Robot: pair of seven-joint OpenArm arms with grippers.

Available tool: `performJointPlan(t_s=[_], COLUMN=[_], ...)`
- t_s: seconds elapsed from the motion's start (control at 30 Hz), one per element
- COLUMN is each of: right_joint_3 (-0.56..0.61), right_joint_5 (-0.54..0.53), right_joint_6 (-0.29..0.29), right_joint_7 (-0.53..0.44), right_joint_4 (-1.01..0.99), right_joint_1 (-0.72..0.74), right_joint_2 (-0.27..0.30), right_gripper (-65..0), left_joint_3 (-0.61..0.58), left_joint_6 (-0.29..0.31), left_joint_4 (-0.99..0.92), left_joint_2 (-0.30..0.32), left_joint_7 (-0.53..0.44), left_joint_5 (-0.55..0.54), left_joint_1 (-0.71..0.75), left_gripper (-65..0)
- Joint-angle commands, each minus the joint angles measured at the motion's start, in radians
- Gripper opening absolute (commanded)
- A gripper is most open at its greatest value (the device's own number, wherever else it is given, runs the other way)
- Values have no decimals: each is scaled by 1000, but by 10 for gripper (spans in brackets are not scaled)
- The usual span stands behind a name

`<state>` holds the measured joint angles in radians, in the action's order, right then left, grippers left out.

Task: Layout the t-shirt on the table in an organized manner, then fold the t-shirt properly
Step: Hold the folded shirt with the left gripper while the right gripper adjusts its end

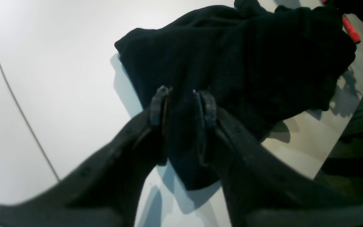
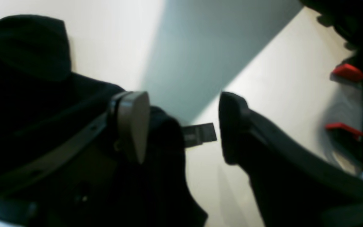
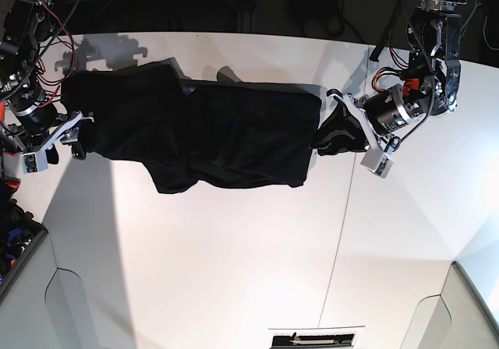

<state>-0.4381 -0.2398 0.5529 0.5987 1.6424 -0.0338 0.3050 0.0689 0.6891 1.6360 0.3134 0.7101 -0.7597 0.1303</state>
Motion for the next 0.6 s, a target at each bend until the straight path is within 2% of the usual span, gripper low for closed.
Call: performJointPlan(t_s=[0.0,0.17,0.27,0.37,0.43,0.57], right_joint_3=[-6,-6,-6,-6,-6,-6], right_joint_5=[-33,7,48,144,150,139], right_joint_6=[-19,-36,-135,-255,-263,-262], right_joint_7=[-14,3,-11,-54,-37,-35], right_joint_4=[15,21,124,353,470,485], right_joint_1=[14,-4,-85,-222,-293,-328], right_joint_2=[16,16,14,-27,-58,-75], right_gripper=[-650,-650,-650,-650,-650,-650], left_joint_3=[4,4,4,4,4,4], left_joint_6=[9,9,9,9,9,9], left_joint_4=[17,16,17,17,16,16], left_joint_2=[8,8,8,8,8,9], left_joint_7=[-18,-18,-18,-19,-19,-25], left_joint_5=[-22,-21,-21,-22,-26,-25], left_joint_1=[-11,-11,-11,-11,-11,-13], left_gripper=[-503,-503,-503,-503,-503,-503])
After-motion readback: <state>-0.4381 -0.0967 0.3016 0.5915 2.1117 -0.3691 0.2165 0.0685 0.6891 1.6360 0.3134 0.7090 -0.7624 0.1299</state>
